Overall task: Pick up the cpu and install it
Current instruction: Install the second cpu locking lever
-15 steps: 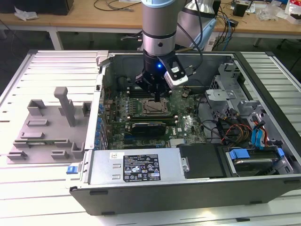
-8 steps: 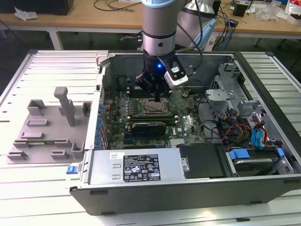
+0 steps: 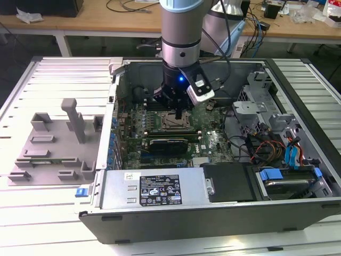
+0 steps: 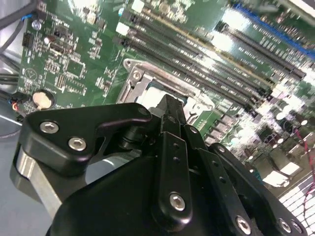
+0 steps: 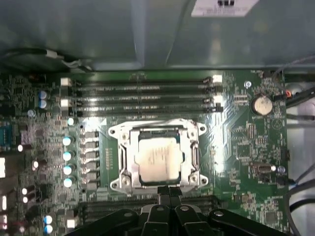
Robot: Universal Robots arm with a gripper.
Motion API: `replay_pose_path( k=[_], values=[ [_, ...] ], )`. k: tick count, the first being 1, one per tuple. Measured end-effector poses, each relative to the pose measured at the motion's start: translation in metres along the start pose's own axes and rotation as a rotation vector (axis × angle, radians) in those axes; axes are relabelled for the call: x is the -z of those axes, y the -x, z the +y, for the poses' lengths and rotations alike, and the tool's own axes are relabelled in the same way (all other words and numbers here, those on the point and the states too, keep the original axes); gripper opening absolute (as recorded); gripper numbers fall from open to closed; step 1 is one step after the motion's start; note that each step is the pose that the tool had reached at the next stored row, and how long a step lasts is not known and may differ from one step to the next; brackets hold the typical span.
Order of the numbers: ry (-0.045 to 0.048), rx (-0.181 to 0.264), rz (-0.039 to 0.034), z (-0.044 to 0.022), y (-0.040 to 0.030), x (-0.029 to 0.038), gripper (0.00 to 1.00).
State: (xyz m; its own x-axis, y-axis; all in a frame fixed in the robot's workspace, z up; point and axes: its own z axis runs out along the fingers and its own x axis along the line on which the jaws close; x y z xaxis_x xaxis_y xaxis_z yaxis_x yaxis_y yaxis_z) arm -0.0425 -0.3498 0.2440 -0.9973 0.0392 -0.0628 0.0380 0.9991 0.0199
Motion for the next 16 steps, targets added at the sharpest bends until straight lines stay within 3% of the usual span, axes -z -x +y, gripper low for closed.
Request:
replay_pose_path(
  k=[3,5,16],
  values=[
    [-0.0001,0.0,0.0,-0.0102,0.0004,0.0002,0.11],
    [0.0003,0.004,0.0,-0.0126,0.0005,0.0,0.11],
    [0.0014,0.023,0.0004,-0.014,-0.0108,-0.0051,0.11]
  ],
)
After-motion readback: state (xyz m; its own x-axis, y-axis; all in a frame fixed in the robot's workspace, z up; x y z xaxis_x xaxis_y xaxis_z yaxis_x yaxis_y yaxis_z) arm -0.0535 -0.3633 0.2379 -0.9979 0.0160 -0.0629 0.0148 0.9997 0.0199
